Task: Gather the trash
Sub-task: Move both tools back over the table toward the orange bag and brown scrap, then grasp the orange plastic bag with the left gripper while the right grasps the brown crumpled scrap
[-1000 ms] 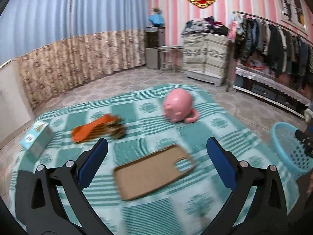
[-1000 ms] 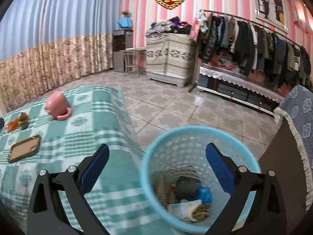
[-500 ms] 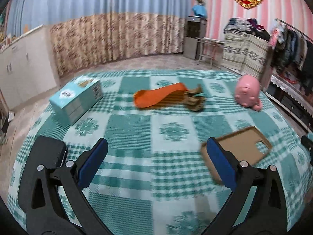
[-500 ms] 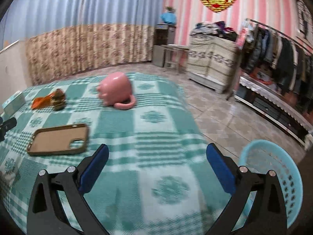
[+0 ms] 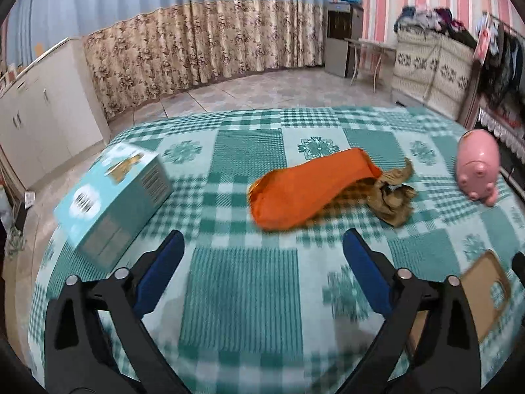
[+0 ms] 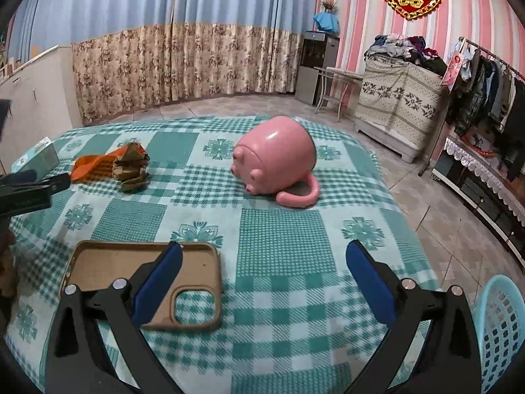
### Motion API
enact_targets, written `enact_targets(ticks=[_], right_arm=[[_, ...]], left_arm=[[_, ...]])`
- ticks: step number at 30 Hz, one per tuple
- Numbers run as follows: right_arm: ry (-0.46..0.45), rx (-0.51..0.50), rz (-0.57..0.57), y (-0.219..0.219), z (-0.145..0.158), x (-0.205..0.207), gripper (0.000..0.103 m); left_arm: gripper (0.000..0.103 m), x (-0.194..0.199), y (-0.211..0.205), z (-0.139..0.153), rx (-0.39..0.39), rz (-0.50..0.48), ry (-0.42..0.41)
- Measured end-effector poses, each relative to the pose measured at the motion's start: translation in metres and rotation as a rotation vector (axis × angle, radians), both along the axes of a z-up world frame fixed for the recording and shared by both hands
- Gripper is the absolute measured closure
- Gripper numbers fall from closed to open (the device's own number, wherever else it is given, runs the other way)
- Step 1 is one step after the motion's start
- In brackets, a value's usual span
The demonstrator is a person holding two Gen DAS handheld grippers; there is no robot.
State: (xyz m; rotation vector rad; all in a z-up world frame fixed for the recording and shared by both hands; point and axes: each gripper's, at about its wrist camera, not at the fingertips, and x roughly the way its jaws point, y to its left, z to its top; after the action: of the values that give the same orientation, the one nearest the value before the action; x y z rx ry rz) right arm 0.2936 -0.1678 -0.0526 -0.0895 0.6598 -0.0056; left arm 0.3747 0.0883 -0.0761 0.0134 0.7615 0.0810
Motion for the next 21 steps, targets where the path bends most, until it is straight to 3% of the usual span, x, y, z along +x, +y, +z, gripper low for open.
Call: enact_targets(ticks=[5,8,11,12,13,16,21], right_arm=[[0.009,0.014,-0.002,0.0,0.001,0.006,0.005],[0.014,0.03,0.0,-0.001,0.002,0.007,0.005],[0.019,0.028,0.003,0.001,0.001,0.009,0.005],[0.022,0.03,0.003,0.002,0.001,0.01,0.005],[0.024,0.034,0.006,0.003,0.001,0.011,0.005],[0.027,0.041,0.018,0.008,0.003,0.015,0.005],[0.027,0.04,0.06,0.03,0.008,0.024,0.005]], left_arm=[[0.023,0.031,-0.007,-0.004,0.01,-0.028,0.012],[0.057,0.053,-0.008,-0.013,-0.018,-0.062,0.085],[0.074,0.052,-0.003,-0.014,-0.066,-0.071,0.075],[0.089,0.049,0.0,-0.013,-0.084,-0.073,0.069],[0.096,0.045,0.004,-0.013,-0.098,-0.063,0.068],[0.098,0.03,0.017,-0.011,-0.12,-0.021,0.048],[0.099,-0.01,0.044,-0.002,-0.084,0.108,-0.004]])
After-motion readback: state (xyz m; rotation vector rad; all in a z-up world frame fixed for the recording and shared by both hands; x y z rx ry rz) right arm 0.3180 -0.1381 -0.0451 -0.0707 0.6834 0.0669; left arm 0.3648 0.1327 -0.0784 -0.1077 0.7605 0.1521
